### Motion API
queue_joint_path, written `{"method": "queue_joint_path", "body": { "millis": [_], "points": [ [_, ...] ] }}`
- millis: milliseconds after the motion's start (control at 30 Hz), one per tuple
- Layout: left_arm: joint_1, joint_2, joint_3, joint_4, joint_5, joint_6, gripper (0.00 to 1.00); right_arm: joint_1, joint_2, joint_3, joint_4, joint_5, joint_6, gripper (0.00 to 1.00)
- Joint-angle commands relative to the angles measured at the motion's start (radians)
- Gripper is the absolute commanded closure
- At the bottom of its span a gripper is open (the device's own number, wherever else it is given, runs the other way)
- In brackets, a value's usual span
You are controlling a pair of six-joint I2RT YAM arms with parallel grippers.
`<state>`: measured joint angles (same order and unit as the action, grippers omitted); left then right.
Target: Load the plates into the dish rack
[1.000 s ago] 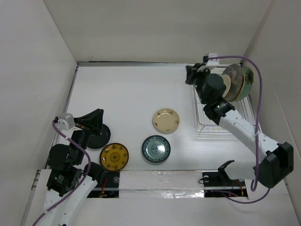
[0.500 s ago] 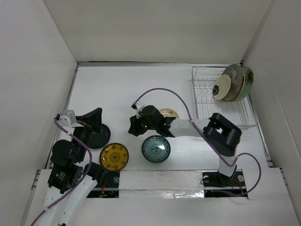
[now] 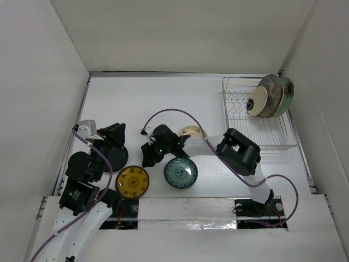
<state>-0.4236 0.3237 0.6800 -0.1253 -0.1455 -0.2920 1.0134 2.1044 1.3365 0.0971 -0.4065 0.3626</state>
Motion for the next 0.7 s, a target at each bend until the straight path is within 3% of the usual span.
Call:
{"method": "queue_joint_path", "body": {
  "millis": [0, 267, 333, 400, 667],
  "points": [
    [0.005, 0.002, 0.006, 0.041, 0.009, 0.013, 0.75, 0.028, -0.012, -0.031, 0.000, -0.119, 0.001, 0.45],
    [0.005, 0.000, 0.006, 0.039, 0.001, 0.016, 0.74, 0.073, 0.075, -0.005, 0.030, -0.206, 0.068, 0.47],
    [0.005, -0.003, 0.004, 0.039, 0.000, 0.016, 0.74, 0.073, 0.069, -0.013, 0.067, -0.196, 0.093, 0.57],
    [0.005, -0.005, 0.004, 0.039, 0.003, 0.016, 0.74, 0.073, 0.057, -0.007, 0.052, -0.152, 0.087, 0.78],
    [0.005, -0.008, 0.006, 0.038, 0.012, 0.014, 0.73, 0.054, -0.070, -0.048, -0.042, -0.071, 0.027, 0.99]
  ]
}}
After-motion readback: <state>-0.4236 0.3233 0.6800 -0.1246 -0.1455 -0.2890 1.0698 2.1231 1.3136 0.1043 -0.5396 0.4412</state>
